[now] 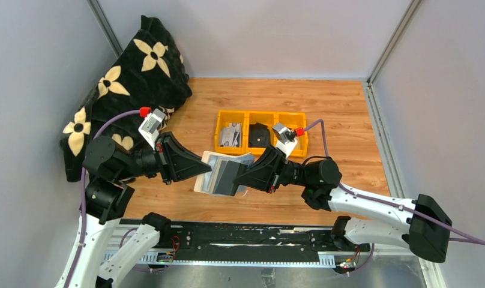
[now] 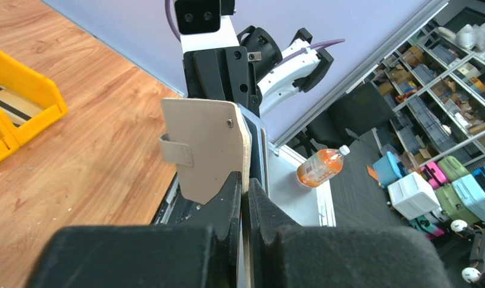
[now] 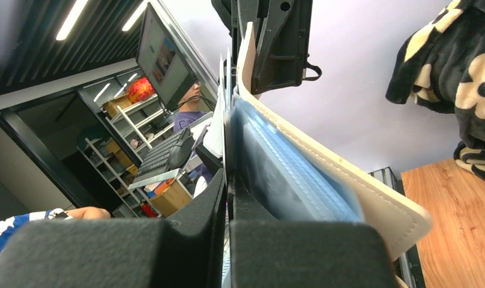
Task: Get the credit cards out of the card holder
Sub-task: Remove the credit card from the card holder.
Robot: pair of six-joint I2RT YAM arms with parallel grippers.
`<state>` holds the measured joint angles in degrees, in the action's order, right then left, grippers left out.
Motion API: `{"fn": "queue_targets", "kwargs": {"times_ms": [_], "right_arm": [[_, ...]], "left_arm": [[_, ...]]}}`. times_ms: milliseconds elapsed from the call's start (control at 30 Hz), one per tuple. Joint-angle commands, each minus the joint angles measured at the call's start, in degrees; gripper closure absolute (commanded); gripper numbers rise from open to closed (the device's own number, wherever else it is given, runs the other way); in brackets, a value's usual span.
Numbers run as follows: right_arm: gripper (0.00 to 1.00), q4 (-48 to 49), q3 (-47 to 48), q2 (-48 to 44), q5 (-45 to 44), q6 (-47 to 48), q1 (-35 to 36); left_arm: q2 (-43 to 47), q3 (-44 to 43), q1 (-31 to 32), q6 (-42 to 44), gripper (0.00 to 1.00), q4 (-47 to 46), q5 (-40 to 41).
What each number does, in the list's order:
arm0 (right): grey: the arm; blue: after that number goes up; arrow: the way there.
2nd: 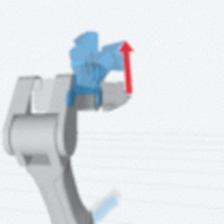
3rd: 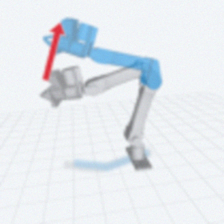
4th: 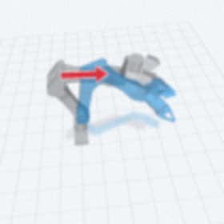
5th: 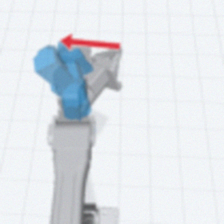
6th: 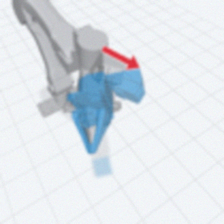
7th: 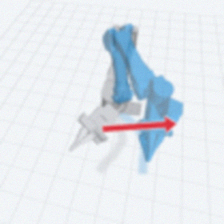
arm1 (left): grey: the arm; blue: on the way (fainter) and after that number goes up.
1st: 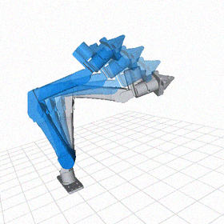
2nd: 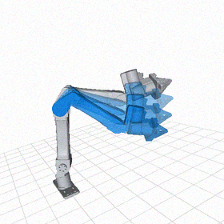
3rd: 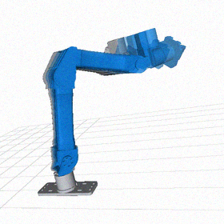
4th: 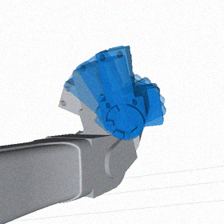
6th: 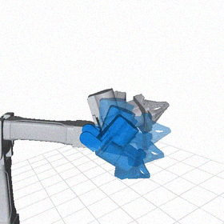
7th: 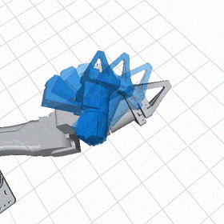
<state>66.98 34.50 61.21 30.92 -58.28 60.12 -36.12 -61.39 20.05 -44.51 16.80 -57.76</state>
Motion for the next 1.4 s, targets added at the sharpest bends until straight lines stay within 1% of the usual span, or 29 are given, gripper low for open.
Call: {"fn": "queue_targets", "kwargs": {"times_ms": [0,67,133,167,200,233,300,333,400,433,500,567,633,767,900,1000,1100,1167,1233,1367], "right_arm": [[0.96,2.45,-0.62,-2.43,2.37,1.06,0.61],[0.89,2.37,-0.58,-2.66,2.88,1.14,0.61],[0.86,2.2,-0.37,-2.72,2.92,1.15,0.61],[0.88,2.19,-0.2,-2.56,2.95,1.17,0.61],[0.96,2.15,0.0,-2.32,2.42,1.33,0.61],[1.0,1.78,0.22,-1.99,1.78,1.13,0.69],[1.0,1.07,1.08,-1.34,1.58,1.02,0.69],[1.0,0.85,1.48,-0.87,1.32,0.81,0.66],[1.0,0.51,2.3,0.19,1.06,0.8,0.7],[1.0,0.1,2.8,0.48,0.66,0.85,0.7],[1.0,-2.29,3.89,0.82,0.07,1.64,0.7],[1.0,-4.31,4.99,1.07,-0.79,2.51,0.79],[1.0,-5.84,6.17,1.33,-1.67,3.31,0.87],[1.0,-9.14,8.12,1.84,-3.11,4.97,1.03],[1.0,-10.14,9.4,2.48,-2.88,5.46,1.14],[1.0,-10.31,9.38,2.39,-2.88,5.38,1.21],[1.0,-10.6,8.59,1.66,-2.93,5.46,1.18],[1.0,-11.07,7.4,0.42,-3.13,5.6,1.14],[1.0,-11.56,5.97,-1.23,-3.82,5.97,1.06],[1.0,-13.6,3.74,-4.06,-4.39,6.76,0.8]], "left_arm": [[0.18,-2.39,-0.19,0.21,1.0,-1.57,0.36],[0.19,-2.34,-0.13,0.21,1.0,-1.59,0.45],[0.17,-2.19,-0.11,0.21,1.0,-1.53,0.45],[0.17,-2.16,-0.1,0.17,1.0,-1.58,0.53],[0.14,-2.16,-0.1,0.07,1.0,-1.68,0.55],[0.16,-2.09,-0.16,-0.42,1.0,-1.87,0.65],[0.25,-1.39,-0.13,-1.63,1.0,-3.23,0.64],[0.38,-0.88,-0.18,-2.7,0.98,-3.86,0.63],[0.73,0.6,-0.11,-4.24,0.86,-4.65,0.24],[0.89,1.5,-0.1,-5.32,0.78,-5.38,-0.45],[1.18,2.94,-0.1,-6.93,0.71,-6.83,-1.97],[1.6,3.31,-0.11,-7.48,0.61,-6.93,-2.96],[2.19,4.14,-0.1,-8.22,0.57,-7.82,-3.67],[2.46,4.74,-0.1,-7.03,0.55,-6.25,-4.09],[2.9,5.1,-0.1,-4.67,0.56,-5.18,-3.97],[2.6,4.84,-0.1,-3.39,0.66,-4.75,-3.61],[2.11,3.63,-0.11,-2.07,0.79,-4.33,-3.29],[1.58,1.98,-0.12,-0.62,0.84,-3.12,-3.1],[1.13,0.58,-0.1,0.37,0.87,-2.34,-2.9],[0.65,-0.5,-0.1,0.07,0.89,-2.81,-2.37]]}}
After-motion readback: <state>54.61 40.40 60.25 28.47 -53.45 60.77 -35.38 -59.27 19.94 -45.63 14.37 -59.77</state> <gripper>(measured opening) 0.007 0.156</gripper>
